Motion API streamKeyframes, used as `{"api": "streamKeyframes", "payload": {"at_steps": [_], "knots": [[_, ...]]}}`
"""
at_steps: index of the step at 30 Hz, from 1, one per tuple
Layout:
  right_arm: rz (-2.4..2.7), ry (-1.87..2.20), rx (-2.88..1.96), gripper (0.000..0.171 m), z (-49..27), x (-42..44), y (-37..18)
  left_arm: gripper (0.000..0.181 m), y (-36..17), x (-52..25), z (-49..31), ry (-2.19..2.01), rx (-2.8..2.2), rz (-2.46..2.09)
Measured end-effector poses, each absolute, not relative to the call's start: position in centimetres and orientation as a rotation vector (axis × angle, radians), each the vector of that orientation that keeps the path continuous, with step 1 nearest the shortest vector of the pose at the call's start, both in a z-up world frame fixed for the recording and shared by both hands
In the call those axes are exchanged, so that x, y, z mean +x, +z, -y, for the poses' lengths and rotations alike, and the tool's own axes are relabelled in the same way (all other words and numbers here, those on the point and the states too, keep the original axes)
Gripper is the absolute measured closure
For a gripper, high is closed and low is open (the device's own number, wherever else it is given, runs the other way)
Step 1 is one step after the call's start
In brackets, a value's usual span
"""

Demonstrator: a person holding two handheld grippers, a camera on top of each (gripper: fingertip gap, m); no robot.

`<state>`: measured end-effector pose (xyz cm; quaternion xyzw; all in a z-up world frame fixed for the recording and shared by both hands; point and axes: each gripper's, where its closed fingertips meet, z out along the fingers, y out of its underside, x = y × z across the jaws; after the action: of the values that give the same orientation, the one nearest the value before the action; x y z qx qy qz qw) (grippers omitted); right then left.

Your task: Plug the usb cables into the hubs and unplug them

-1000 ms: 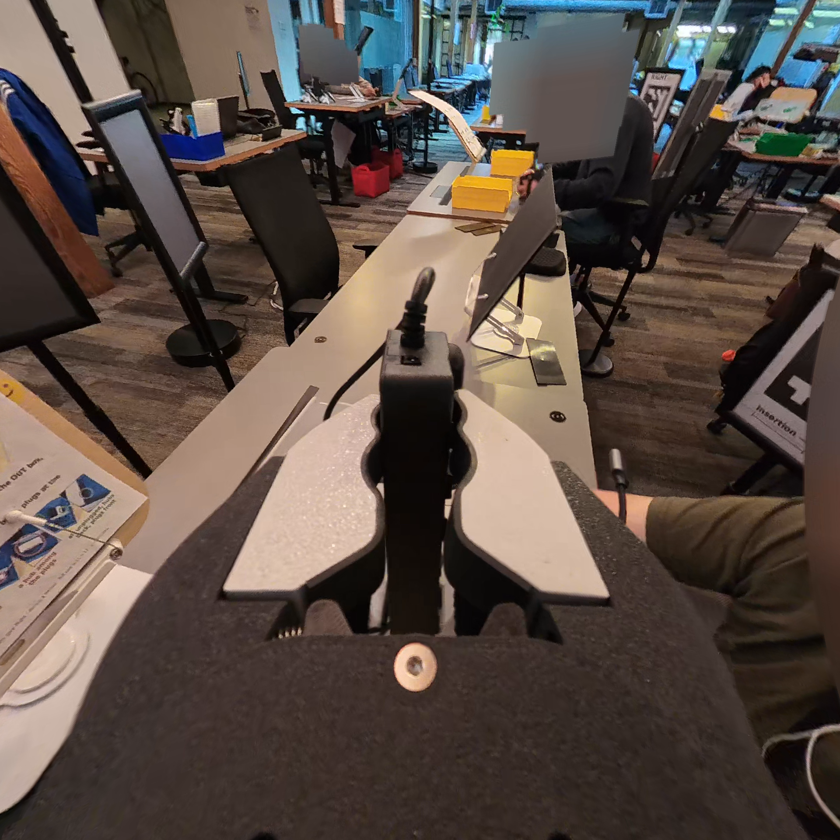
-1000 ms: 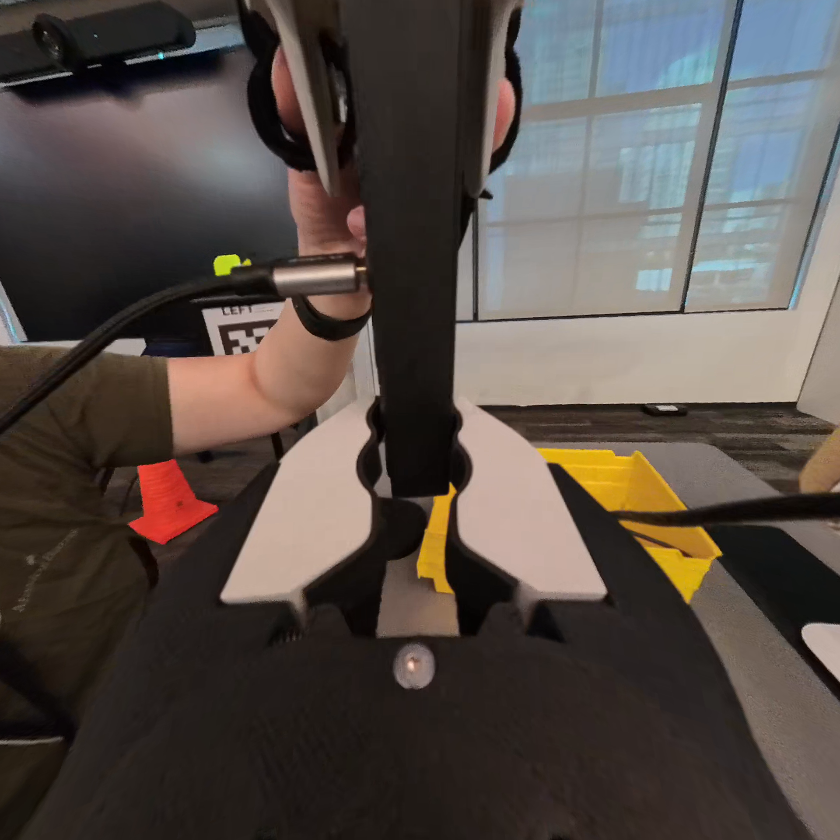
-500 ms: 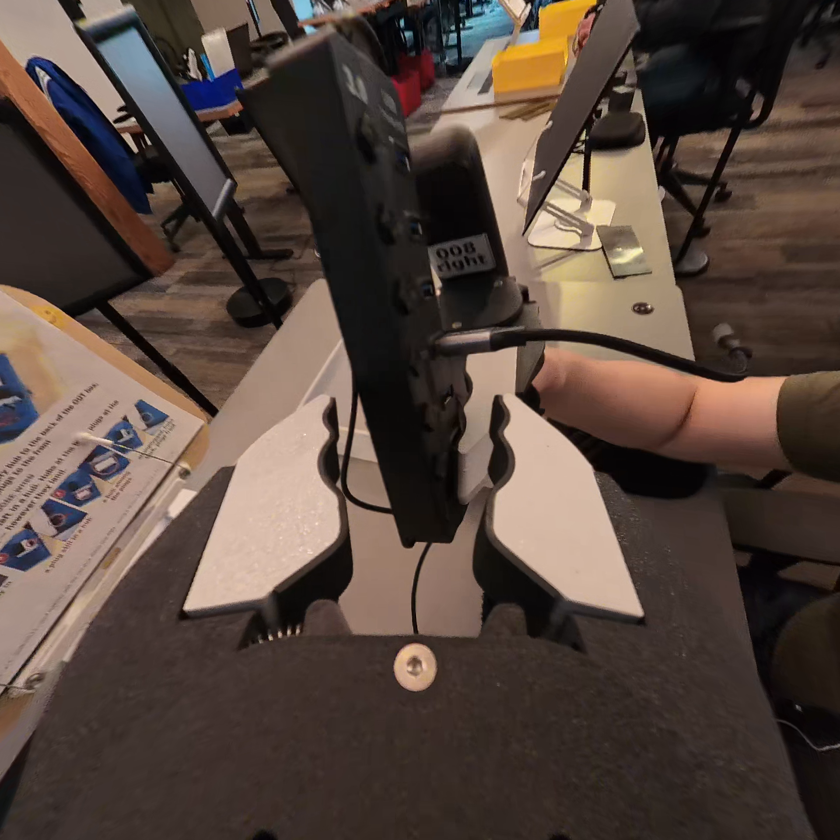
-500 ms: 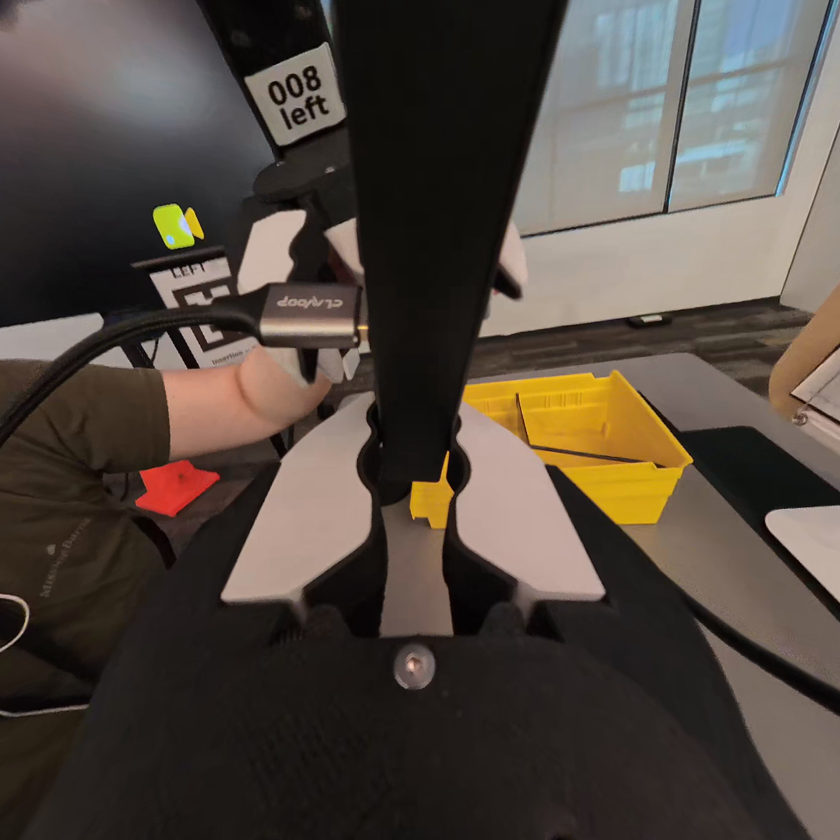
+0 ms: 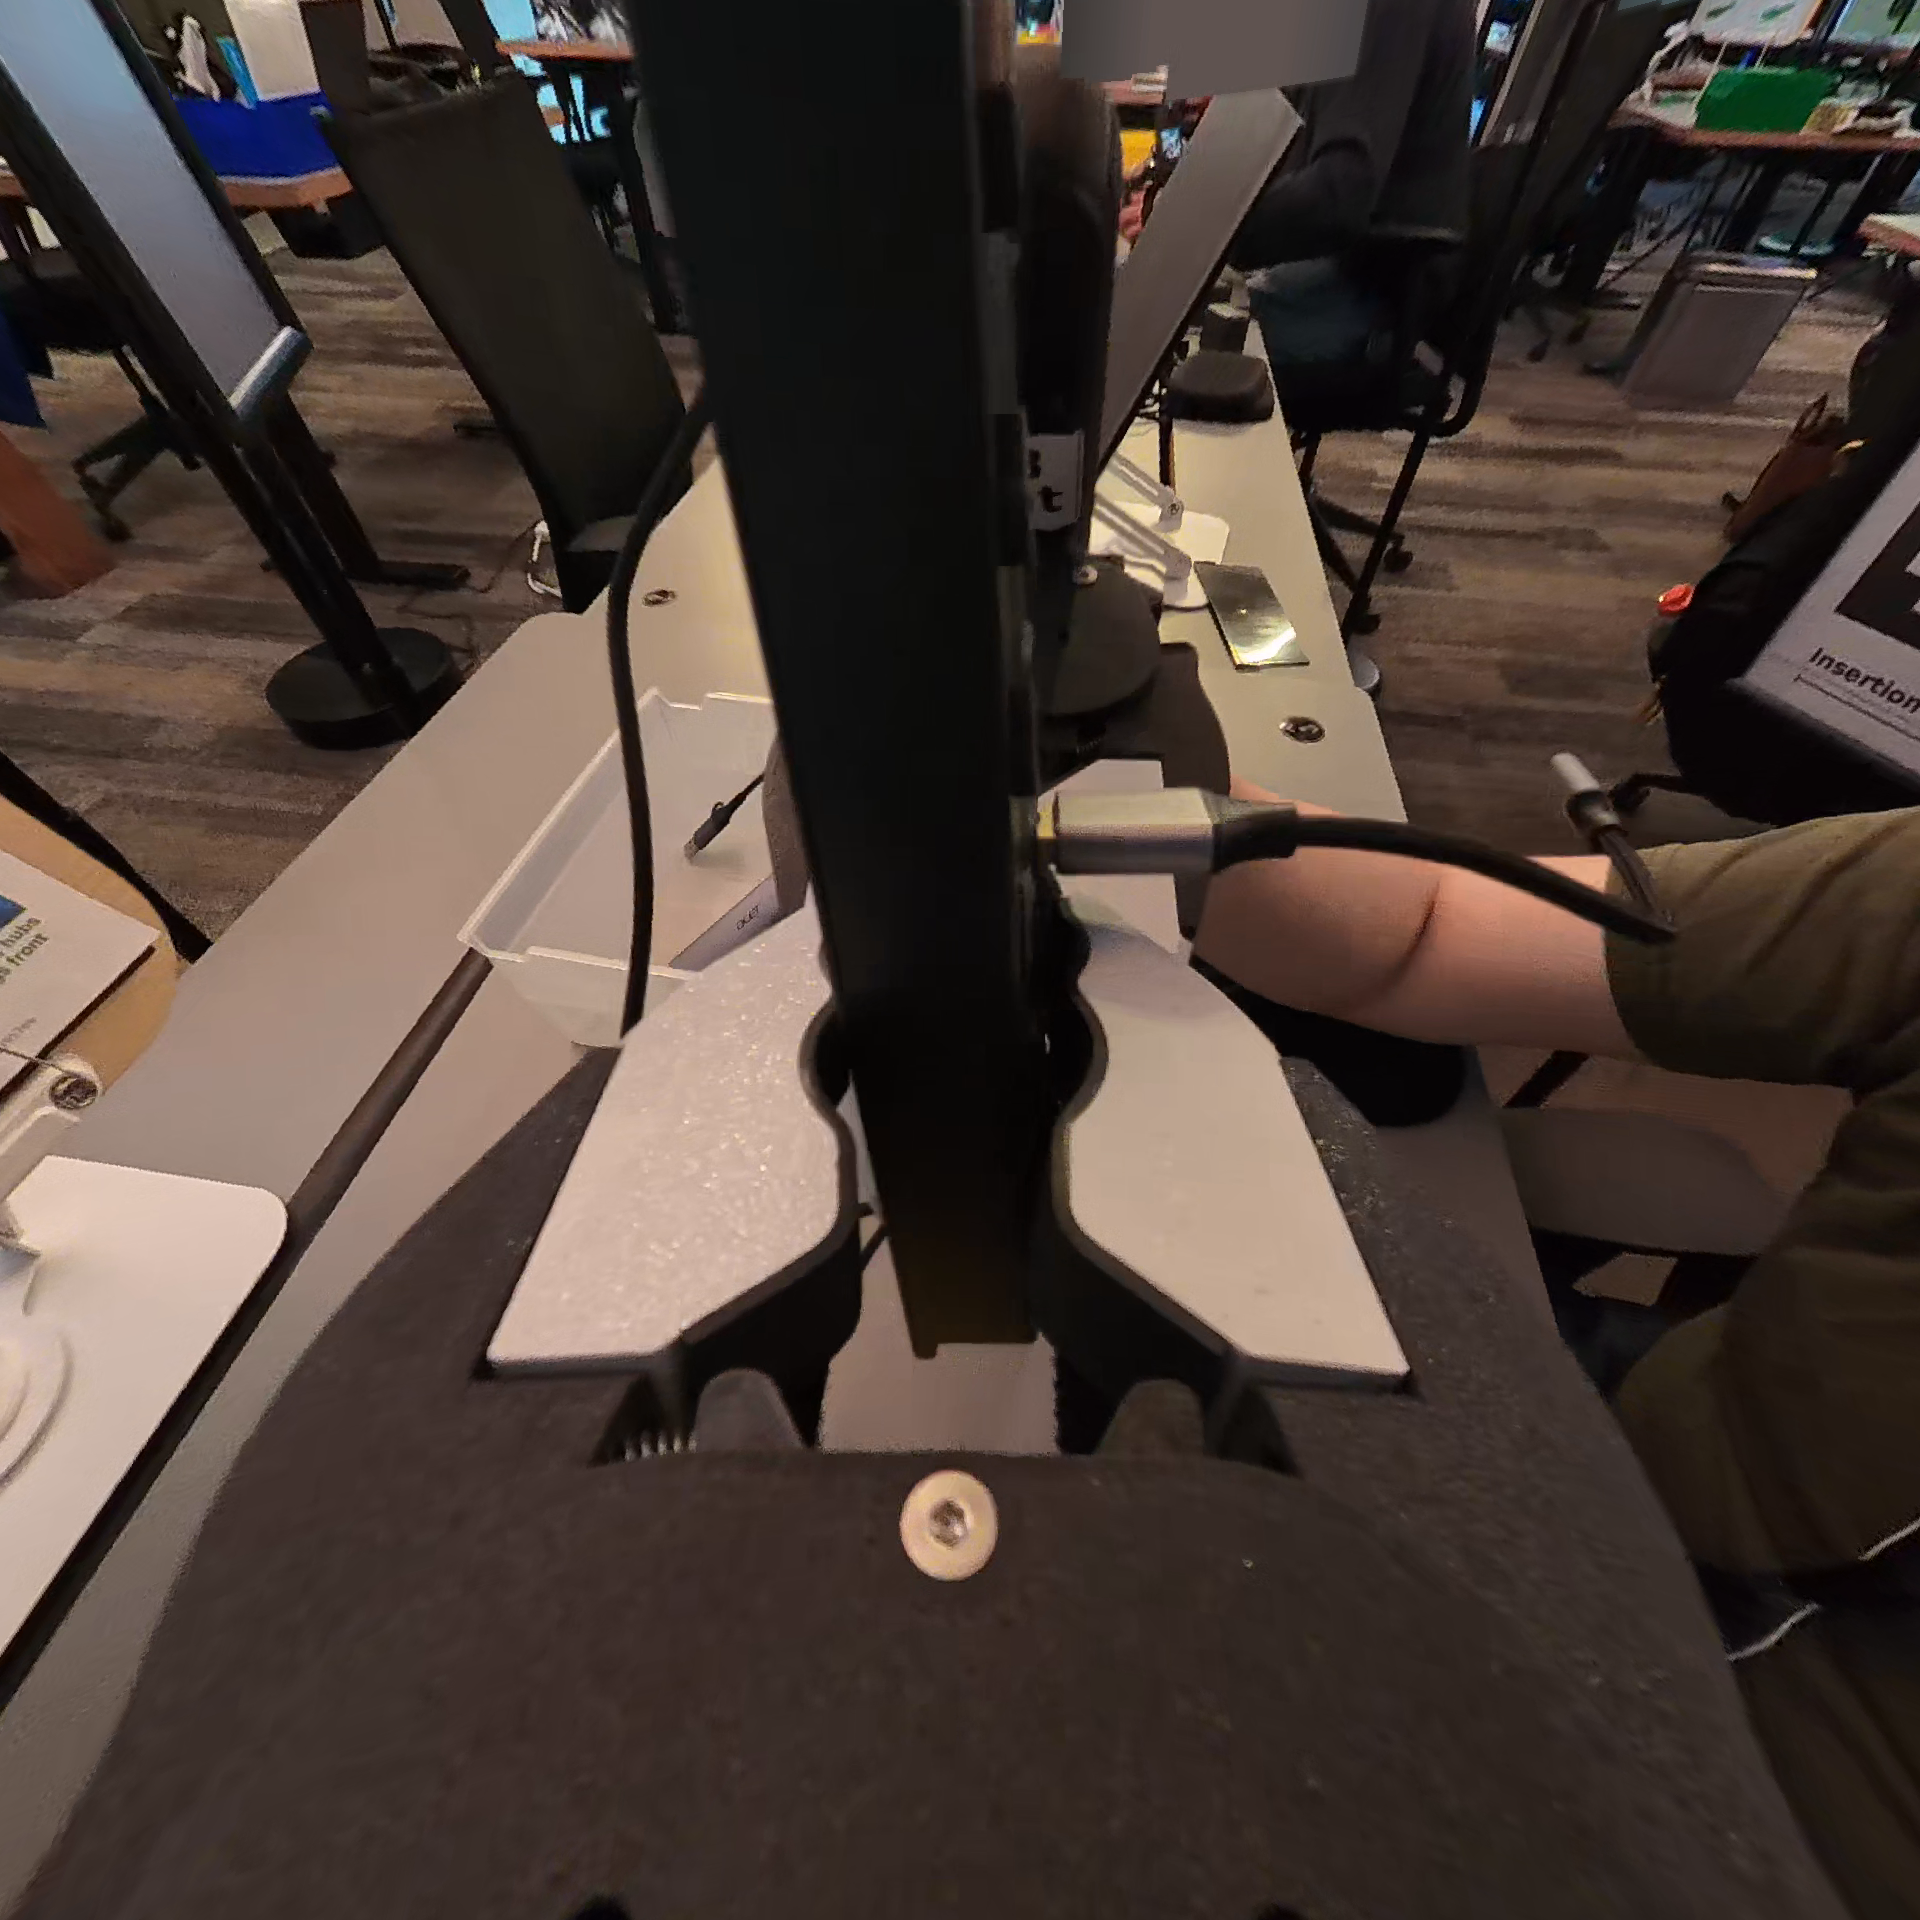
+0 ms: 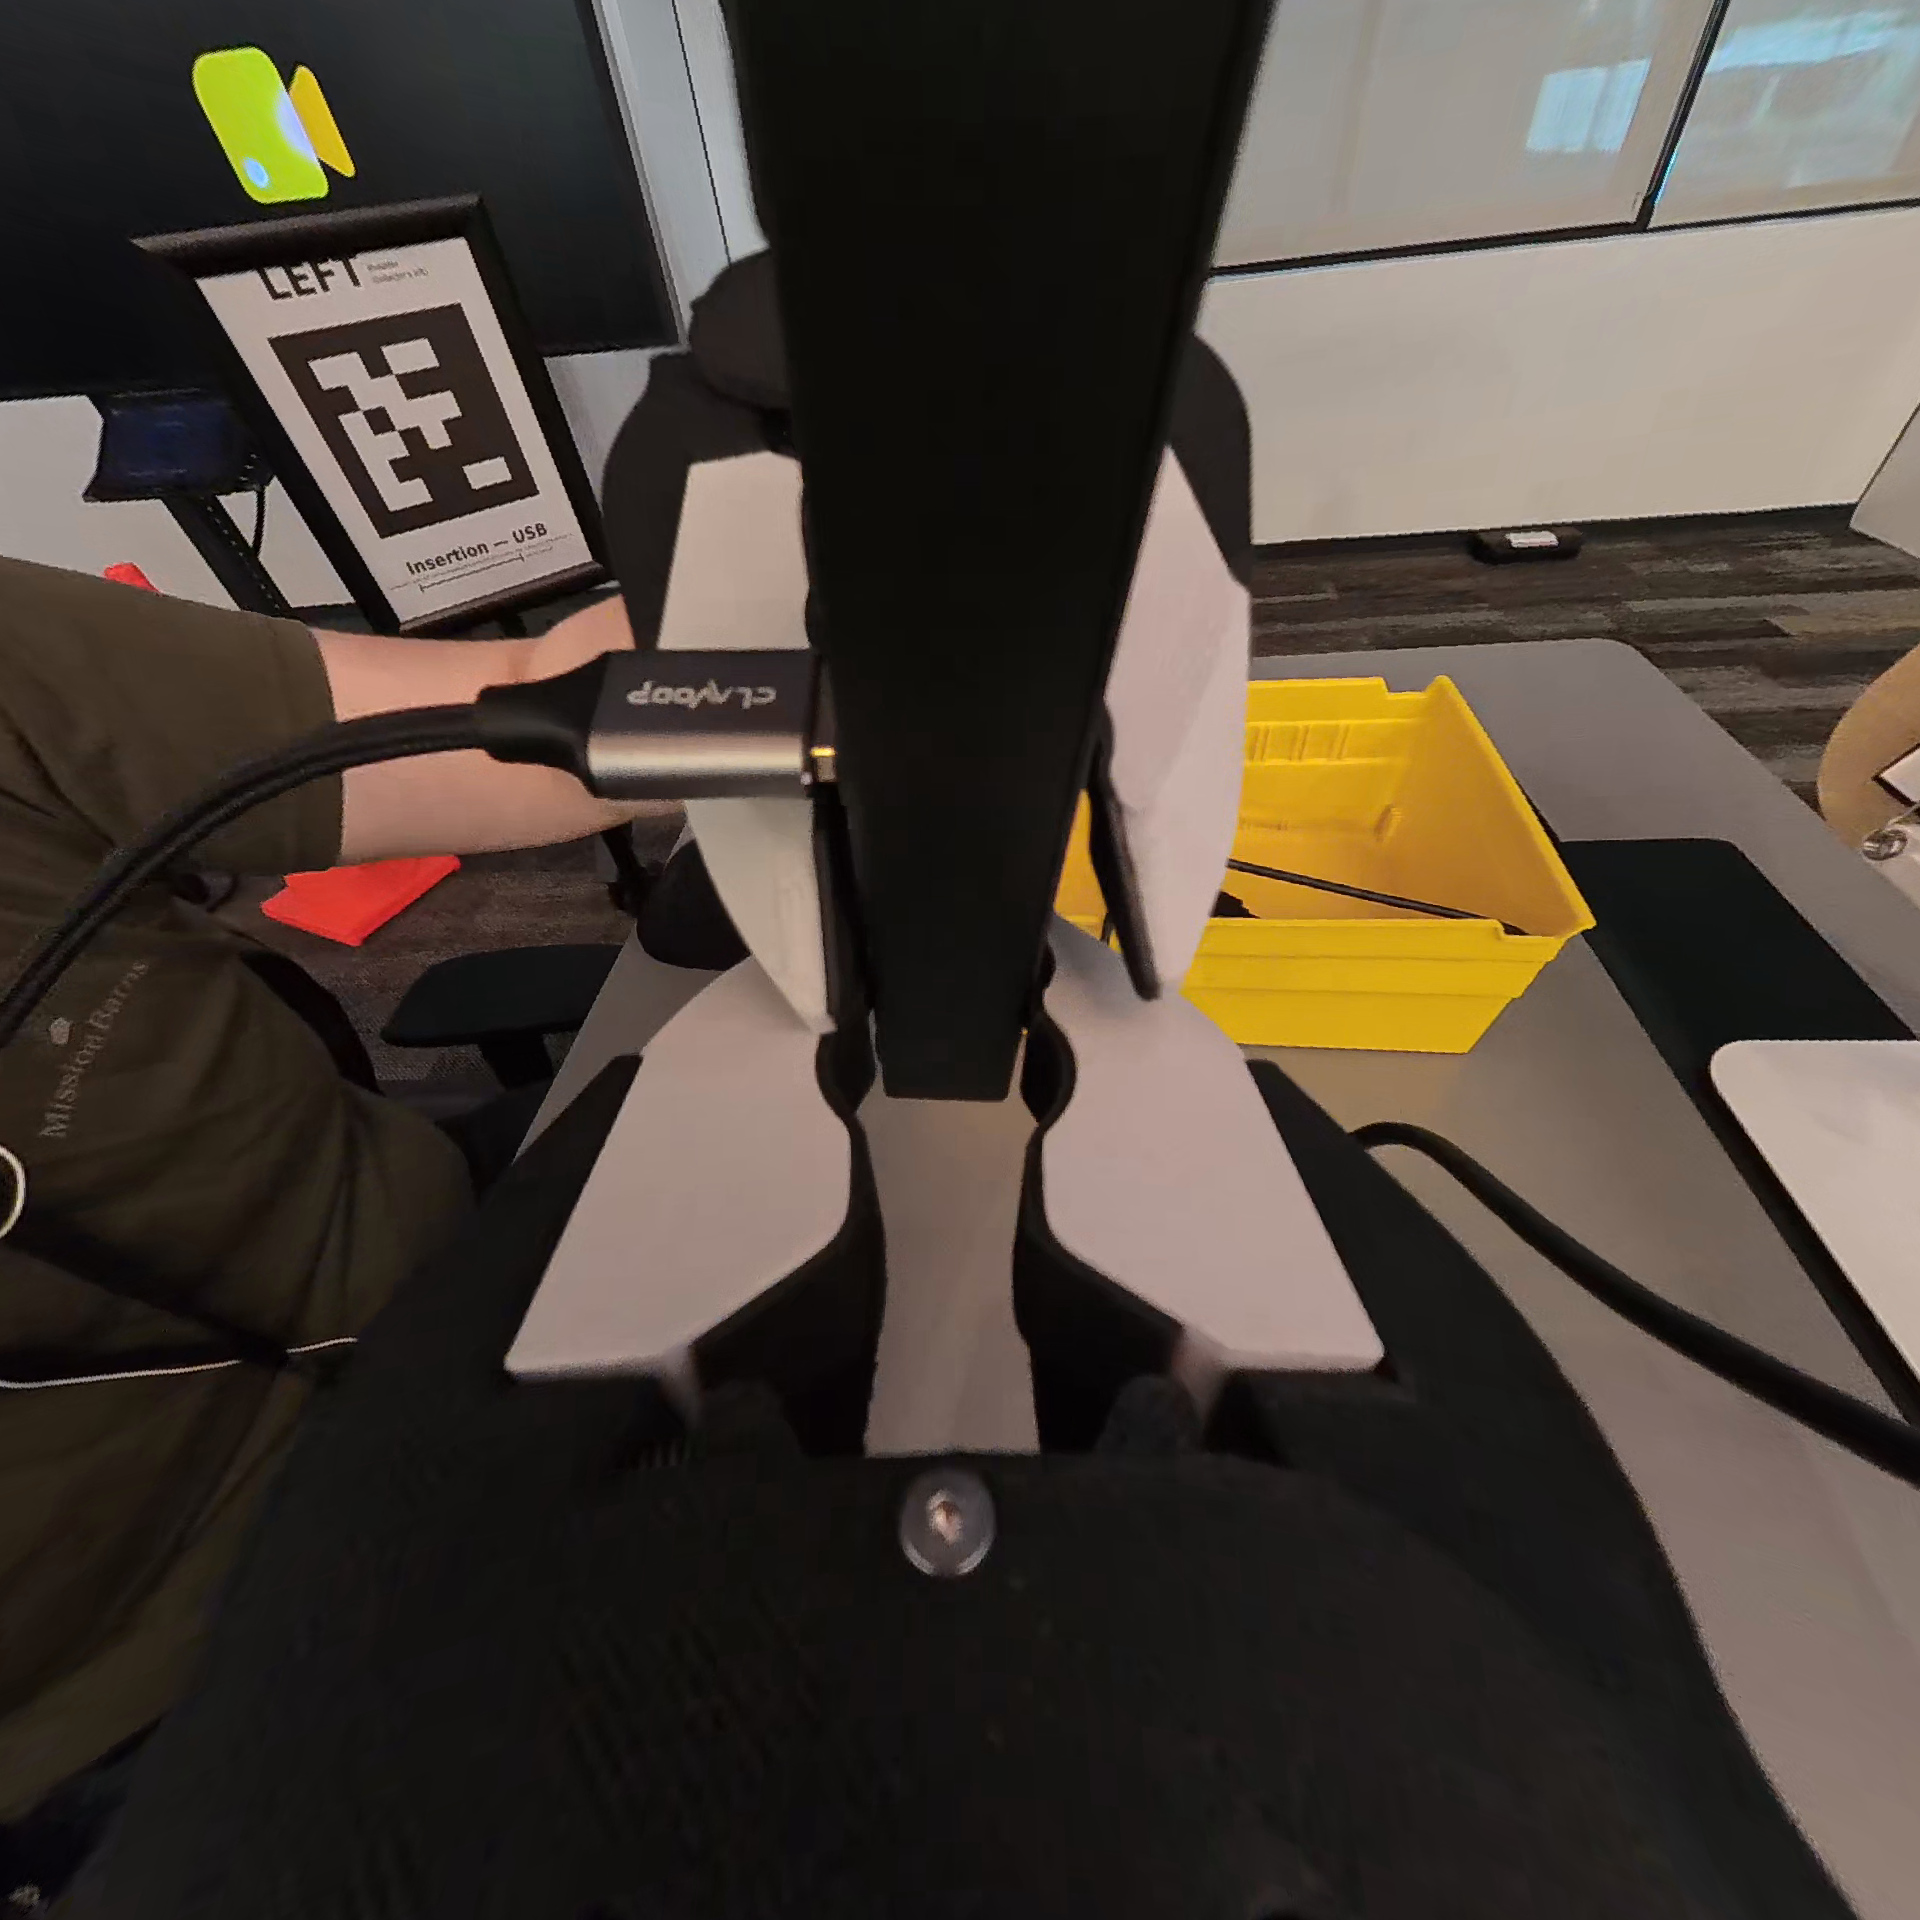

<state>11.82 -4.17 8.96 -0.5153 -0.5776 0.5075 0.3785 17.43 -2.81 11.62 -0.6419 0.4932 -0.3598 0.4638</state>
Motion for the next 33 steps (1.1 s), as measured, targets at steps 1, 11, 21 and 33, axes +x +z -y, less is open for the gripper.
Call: {"api": "streamKeyframes", "payload": {"at_steps": [1, 11, 21, 33], "knots": [[1.482, 1.293, -1.328, 0.146, 4.1, 11.8, 8.8, 0.147, 11.5, 17.4, 2.8, -0.889, -1.572, -1.213], [1.459, 1.252, -1.349, 0.142, 3.1, 10.9, 7.7, 0.152, 10.7, 16.2, 2.3, -0.816, -1.529, -1.147], [1.217, 0.952, -1.436, 0.129, -3.1, 13.0, 8.0, 0.155, 14.0, 11.8, 0.2, -0.845, -1.378, -0.784], [1.137, 0.98, -1.503, 0.131, -4.5, 11.4, 5.9, 0.155, 13.0, 7.2, -1.6, -0.655, -1.348, -0.724]]}}
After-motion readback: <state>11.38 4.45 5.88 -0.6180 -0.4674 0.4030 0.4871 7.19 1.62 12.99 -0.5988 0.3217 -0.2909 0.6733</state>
